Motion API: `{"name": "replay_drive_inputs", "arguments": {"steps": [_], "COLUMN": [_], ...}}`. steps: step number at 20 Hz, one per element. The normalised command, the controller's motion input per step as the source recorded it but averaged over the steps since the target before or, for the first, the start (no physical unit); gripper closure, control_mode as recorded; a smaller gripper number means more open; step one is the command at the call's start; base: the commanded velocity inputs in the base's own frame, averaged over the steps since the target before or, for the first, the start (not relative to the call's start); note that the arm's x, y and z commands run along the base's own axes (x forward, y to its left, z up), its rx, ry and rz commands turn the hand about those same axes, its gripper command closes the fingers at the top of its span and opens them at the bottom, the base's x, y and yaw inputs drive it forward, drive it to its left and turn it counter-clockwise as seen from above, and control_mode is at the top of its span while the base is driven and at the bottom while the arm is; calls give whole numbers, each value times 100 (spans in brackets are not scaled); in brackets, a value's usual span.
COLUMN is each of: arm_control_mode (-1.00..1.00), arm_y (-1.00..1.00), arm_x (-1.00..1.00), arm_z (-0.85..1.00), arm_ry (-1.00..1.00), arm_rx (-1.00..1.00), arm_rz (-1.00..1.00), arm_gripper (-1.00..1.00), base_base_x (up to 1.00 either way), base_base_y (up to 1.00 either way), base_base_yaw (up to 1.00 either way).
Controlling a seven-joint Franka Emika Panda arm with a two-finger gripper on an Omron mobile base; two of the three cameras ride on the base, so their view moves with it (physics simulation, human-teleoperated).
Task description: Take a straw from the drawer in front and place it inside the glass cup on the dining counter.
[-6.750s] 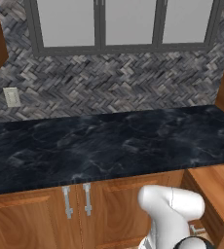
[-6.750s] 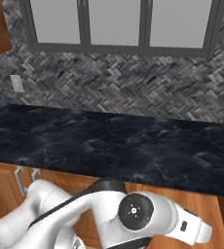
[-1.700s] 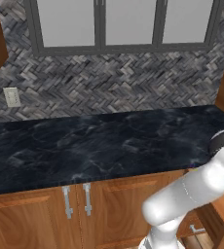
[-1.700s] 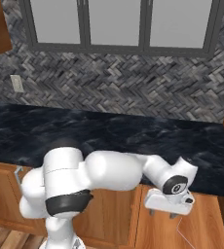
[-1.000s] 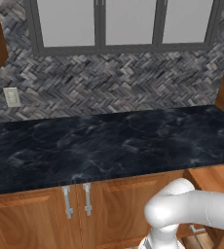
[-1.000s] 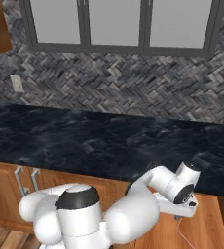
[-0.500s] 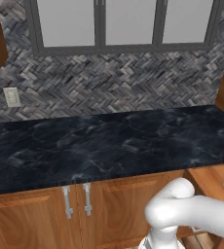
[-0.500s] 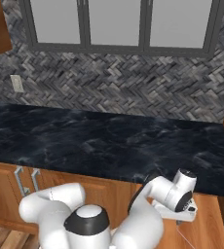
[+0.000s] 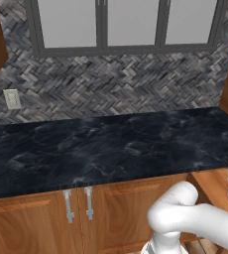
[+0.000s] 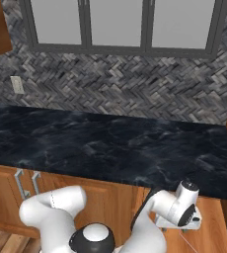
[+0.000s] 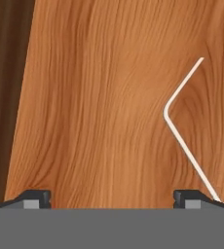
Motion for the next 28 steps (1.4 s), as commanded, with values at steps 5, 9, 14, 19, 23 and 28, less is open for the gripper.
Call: {"name": "replay_drive_inputs", "arguments": {"steps": [5, 9, 14, 19, 23, 28], "arm_control_mode": [-100, -100, -100, -100, -100, -100], "arm_y": [-2, -3, -13, -23, -25, -35], "arm_x": [1, 14, 25, 23, 17, 1], "arm_z": [-35, -26, -4, -6, -23, -38], "arm_ry": [-2, 0, 3, 6, 8, 6], "arm_rx": [-6, -2, 0, 0, 0, 0], "arm_rz": [0, 0, 0, 0, -2, 0], "arm_gripper": [-100, -100, -100, -100, -100, -100], "base_base_x": [0, 0, 0, 0, 0, 0], "base_base_y": [0, 0, 0, 0, 0, 0], "base_base_yaw": [0, 0, 0, 0, 0, 0]}}
